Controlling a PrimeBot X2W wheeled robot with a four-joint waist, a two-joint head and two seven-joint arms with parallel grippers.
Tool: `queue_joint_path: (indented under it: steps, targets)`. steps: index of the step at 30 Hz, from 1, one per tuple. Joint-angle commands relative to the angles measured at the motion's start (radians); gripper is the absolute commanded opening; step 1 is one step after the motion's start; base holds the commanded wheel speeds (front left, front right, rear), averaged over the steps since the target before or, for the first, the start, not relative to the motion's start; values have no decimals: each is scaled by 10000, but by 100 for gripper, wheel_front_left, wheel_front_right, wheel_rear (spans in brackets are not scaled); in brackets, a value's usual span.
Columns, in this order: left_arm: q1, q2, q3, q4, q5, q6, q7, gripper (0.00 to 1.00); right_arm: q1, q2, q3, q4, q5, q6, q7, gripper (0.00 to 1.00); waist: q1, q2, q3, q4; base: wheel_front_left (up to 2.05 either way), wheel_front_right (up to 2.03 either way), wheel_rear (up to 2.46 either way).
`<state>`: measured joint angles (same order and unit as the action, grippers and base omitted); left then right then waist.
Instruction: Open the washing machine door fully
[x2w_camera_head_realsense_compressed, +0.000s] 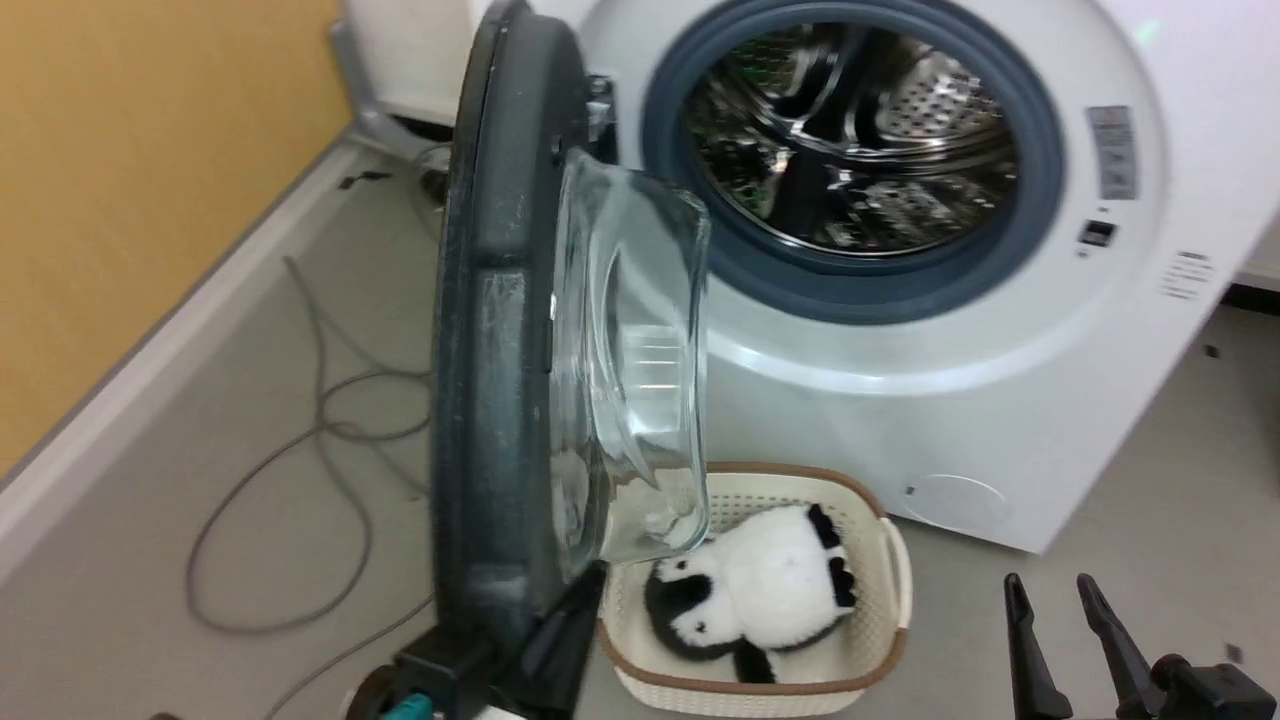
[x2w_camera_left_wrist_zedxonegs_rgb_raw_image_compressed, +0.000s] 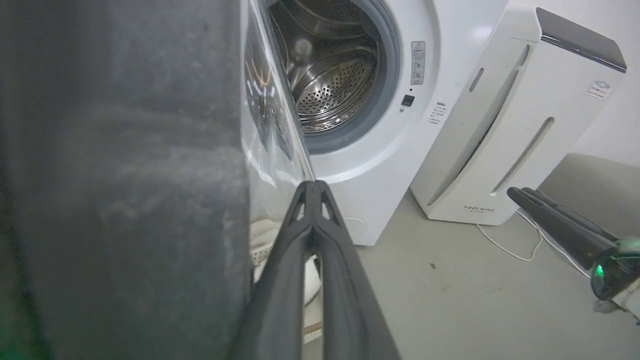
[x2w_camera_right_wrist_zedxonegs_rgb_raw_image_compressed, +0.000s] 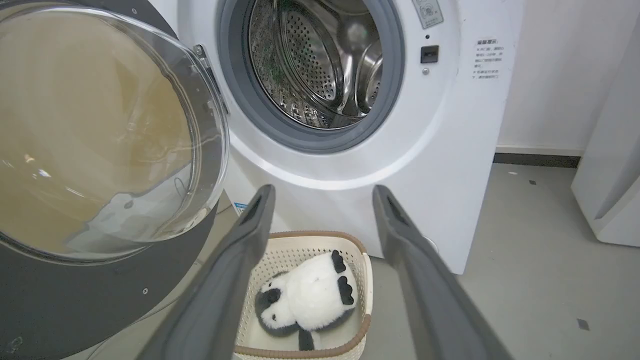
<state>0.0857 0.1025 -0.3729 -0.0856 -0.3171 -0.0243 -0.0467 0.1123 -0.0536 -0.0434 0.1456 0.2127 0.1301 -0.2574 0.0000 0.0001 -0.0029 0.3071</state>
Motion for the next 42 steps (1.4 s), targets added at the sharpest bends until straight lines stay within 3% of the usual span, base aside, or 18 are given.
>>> queue_joint_path:
  steps: [1, 13, 26, 34, 42]
  targets:
    - [-311, 140, 540, 146, -104, 266, -170, 0, 14, 34, 24, 28, 2, 6, -43, 100, 0, -1, 109, 472, 0, 0, 0]
    - [-640, 341, 1766, 440, -602, 697, -928, 0, -183, 34, 179, 174, -306, 6, -43, 100, 0, -1, 581, 1532, 0, 0, 0]
    - [-1335, 672, 3477, 1121, -1597, 953, -1635, 0, -579, -393, 208, 207, -740, 6, -1, 100, 0, -1, 1897, 1431, 0, 0, 0]
    - [-2501, 1756, 5033, 2340, -2288, 884, -1802, 0, -856, -716, 213, -160, -823, 6, 300, 100, 0, -1, 2899, 1143, 0, 0, 0]
    - [-3686, 2634, 5619, 3713, -2700, 586, -1742, 0, -1020, -850, 219, -380, -862, 6, 494, 100, 0, -1, 3283, 1029, 0, 0, 0]
